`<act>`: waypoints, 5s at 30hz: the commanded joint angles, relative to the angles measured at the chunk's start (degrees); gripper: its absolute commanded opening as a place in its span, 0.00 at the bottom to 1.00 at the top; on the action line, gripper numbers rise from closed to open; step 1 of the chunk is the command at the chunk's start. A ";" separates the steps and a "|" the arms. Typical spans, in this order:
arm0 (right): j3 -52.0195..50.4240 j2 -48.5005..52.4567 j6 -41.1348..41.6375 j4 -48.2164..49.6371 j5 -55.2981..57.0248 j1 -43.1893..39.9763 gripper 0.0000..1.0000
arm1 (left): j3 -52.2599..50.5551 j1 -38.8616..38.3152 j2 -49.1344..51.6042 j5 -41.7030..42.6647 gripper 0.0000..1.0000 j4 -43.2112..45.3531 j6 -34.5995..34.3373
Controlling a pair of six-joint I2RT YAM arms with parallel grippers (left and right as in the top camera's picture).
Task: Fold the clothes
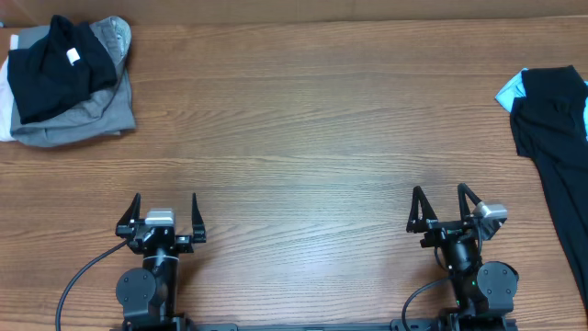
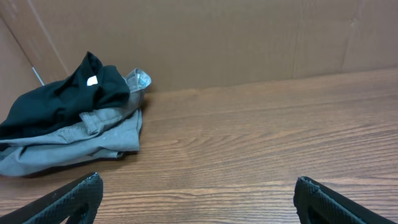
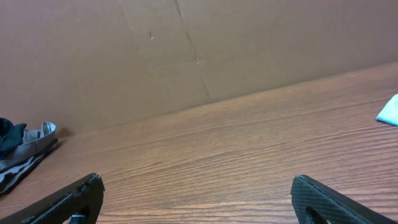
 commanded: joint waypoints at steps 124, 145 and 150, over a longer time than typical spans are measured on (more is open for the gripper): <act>94.33 123.82 -5.86 -28.20 18.08 -26.43 0.04 | -0.20 0.35 -0.70 -0.66 1.00 -0.17 -0.37; 96.72 97.70 -5.64 -27.36 1.11 -0.22 0.04 | -0.20 0.35 -0.70 -0.66 1.00 -0.17 -0.37; 96.70 99.71 -1.53 -23.56 -0.20 13.66 0.04 | -0.20 0.35 -0.70 -0.66 1.00 -0.17 -0.37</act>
